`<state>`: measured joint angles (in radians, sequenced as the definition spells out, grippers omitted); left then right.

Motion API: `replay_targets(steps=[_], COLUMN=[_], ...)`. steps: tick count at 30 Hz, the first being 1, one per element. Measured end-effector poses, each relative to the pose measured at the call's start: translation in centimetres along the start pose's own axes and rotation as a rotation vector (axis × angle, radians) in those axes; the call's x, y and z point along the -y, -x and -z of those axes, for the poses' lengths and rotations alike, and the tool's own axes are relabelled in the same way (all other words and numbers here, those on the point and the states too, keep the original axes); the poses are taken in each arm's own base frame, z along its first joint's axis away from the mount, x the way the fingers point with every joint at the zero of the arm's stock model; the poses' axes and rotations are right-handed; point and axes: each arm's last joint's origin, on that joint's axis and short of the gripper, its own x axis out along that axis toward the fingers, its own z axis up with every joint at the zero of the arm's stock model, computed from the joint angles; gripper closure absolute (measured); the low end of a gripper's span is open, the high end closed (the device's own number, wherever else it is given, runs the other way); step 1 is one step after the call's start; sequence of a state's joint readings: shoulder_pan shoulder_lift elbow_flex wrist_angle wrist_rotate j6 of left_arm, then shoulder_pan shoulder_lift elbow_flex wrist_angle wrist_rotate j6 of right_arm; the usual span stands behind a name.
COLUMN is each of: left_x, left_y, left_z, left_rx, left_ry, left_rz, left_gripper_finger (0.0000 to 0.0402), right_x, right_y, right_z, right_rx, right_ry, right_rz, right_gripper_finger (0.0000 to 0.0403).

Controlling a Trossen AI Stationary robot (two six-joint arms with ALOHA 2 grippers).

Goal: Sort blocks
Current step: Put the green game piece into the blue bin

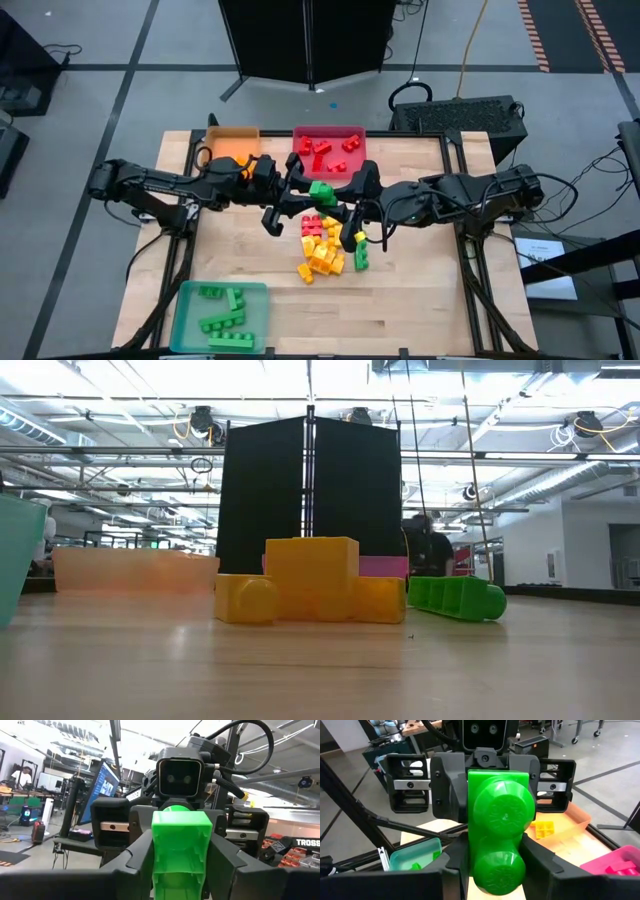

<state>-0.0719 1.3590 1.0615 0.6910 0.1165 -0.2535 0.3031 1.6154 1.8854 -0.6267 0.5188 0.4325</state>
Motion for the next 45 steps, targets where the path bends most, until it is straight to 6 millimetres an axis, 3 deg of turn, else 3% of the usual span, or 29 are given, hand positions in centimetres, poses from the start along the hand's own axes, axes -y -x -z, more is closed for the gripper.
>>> replay_targets(steps=[4, 11, 15, 21, 29, 33, 36, 39, 45], left_x=[0.0, 0.1, 0.5, 3.5, 10.3, 13.5, 14.7, 15.2, 15.7], left_y=[0.0, 0.3, 1.7, 6.4, 12.9, 14.6, 15.5, 15.8, 15.7], left_z=[0.0, -0.5, -0.7, 0.3, 3.5, 5.2, 6.5, 7.6, 8.9], left_rx=[0.000, -0.005, -0.183, -0.703, -1.348, -1.452, -1.534, -1.593, -1.671], left_ry=[-0.001, 0.000, 0.041, 0.327, 0.543, 0.562, 0.513, 0.492, 0.498], left_rz=[0.000, -0.002, -0.016, 0.079, -0.065, -0.078, -0.080, -0.080, -0.069], left_gripper_finger=[0.0271, 0.0270, 0.0270, 0.0270, 0.0269, 0.0268, 0.0249, 0.0208, 0.0126], right_x=[0.0, -0.2, -0.3, -0.7, -1.1, -1.1, -0.9, -0.4, 0.7], right_y=[0.0, 0.1, 0.7, 2.1, 2.9, 2.9, 3.0, 2.3, -0.9], right_z=[0.0, 1.0, 2.3, 4.5, 5.3, 5.3, 5.5, 6.4, 9.9], right_rx=[-0.002, -0.084, -0.189, -0.336, -0.385, -0.386, -0.410, -0.474, -0.669], right_ry=[0.007, 0.001, -0.021, -0.032, -0.046, -0.043, -0.010, 0.027, -0.038], right_rz=[0.001, -0.008, 0.030, 0.086, 0.106, 0.106, 0.121, 0.183, 0.447], right_gripper_finger=[0.0290, 0.0119, 0.0074, 0.0079, 0.0094, 0.0094, 0.0094, 0.0094, 0.0094])
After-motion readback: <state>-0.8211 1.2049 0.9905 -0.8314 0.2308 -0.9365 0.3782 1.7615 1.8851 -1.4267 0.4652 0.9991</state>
